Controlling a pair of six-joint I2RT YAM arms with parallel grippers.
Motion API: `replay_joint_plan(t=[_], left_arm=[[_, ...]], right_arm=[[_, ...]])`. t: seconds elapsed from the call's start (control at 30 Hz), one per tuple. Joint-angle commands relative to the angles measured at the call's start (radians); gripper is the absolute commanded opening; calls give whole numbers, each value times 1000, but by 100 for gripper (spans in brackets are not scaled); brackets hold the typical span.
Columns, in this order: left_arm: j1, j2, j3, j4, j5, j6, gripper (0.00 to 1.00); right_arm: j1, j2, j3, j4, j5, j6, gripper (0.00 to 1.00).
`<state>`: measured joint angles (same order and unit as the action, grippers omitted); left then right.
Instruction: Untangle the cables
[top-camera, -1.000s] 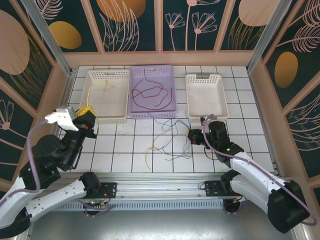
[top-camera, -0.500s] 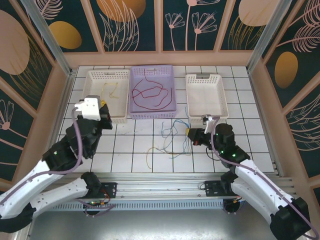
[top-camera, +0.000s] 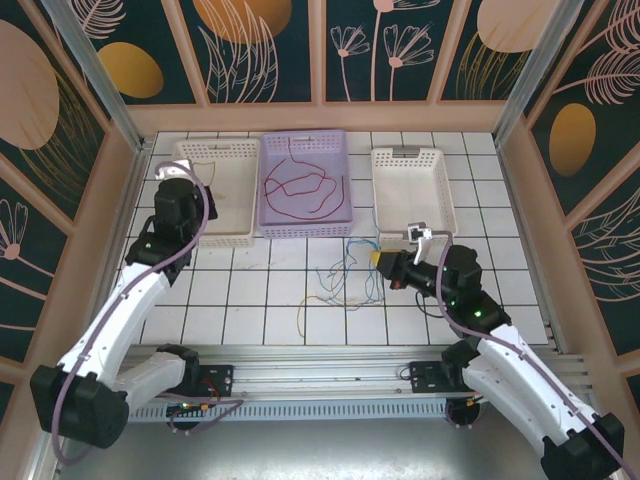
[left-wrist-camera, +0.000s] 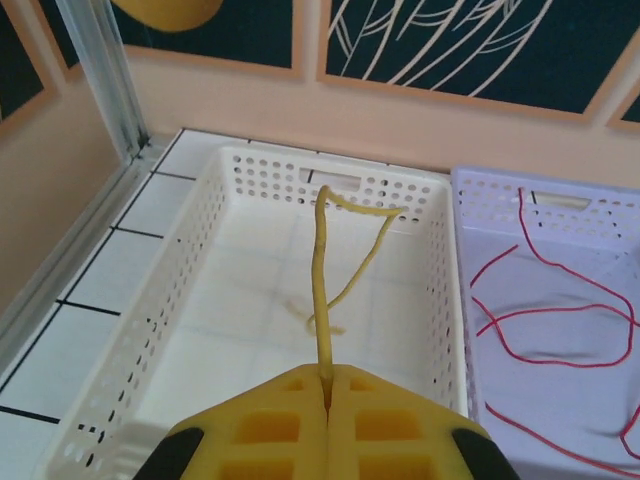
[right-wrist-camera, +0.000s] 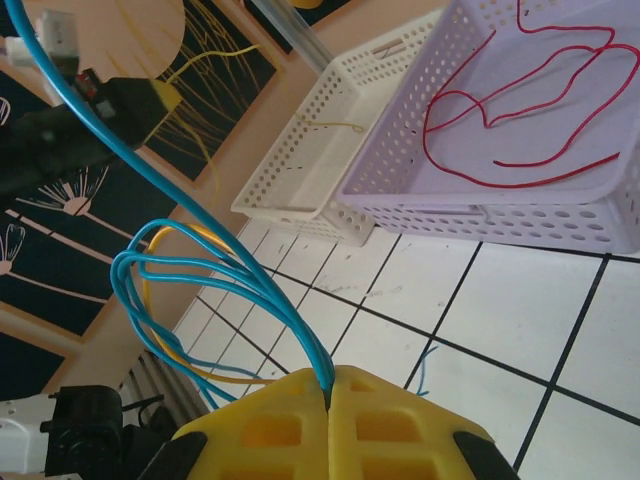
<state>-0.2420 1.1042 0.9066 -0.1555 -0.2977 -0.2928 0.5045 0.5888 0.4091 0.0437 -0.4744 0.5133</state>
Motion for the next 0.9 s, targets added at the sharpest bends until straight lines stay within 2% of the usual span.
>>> replay_joint_plan(t=[0.0,0.27,0.5,0.73,0.8,0.87], left_arm=[[9,51,21,85,74,-45,0],[39,281,60,133,78,-91,0],[45,471,144,150,-6,-101,0],[46,554,139,165,-3,-130,0],[47,566,139,165,-7,-128,8],[46,575,149,156,-5,-123,20]], right_arm=[[17,-9,27,13,-29,-13,0],[79,-12,59,-22,-2,-30,0],[161,-24,89,-77,60,-56,0],[205,-30,103,-109,103,-68,0],[210,-29,113,-118,103,-73,0],[213,-28,123,-125,105,-77,0]])
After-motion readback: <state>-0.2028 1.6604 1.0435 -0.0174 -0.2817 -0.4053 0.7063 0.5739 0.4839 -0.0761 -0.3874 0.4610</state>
